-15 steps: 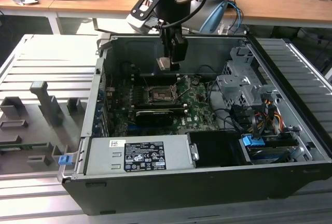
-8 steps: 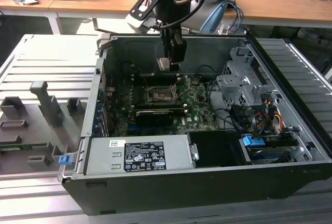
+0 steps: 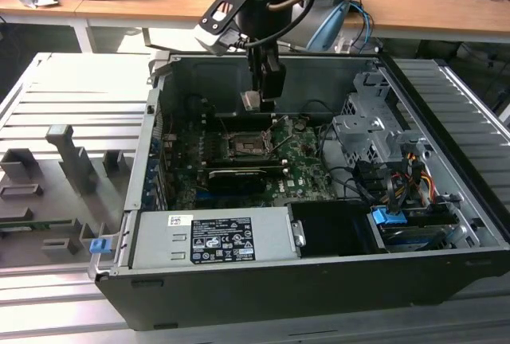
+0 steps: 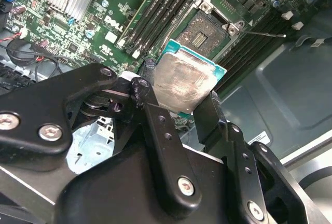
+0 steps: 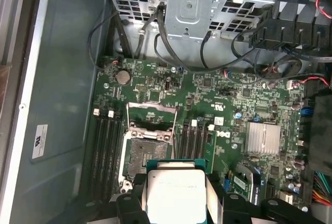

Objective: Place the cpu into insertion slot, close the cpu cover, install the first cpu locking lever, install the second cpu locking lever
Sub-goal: 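Place the cpu into insertion slot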

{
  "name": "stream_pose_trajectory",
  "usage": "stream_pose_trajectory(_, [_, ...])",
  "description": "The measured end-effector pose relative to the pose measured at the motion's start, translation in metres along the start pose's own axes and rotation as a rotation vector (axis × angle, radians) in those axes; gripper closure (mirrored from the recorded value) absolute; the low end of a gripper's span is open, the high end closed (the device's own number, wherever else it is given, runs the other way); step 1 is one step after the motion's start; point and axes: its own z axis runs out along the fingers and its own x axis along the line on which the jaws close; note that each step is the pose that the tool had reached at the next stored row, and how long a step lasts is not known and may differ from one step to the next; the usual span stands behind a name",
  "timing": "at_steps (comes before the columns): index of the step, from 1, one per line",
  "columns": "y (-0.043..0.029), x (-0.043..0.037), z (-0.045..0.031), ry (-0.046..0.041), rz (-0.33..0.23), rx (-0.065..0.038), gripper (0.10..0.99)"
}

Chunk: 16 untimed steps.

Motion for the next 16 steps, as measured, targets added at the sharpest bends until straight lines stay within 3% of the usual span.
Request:
stream_pose_trajectory(10, [-0.0003, 0.0000, 0.0038, -0.0002, 0.003, 0.000, 0.545])
stream_pose_trajectory(16, [-0.0004, 0.0000, 0.0045, -0.0050, 0.051, 0.000, 0.545])
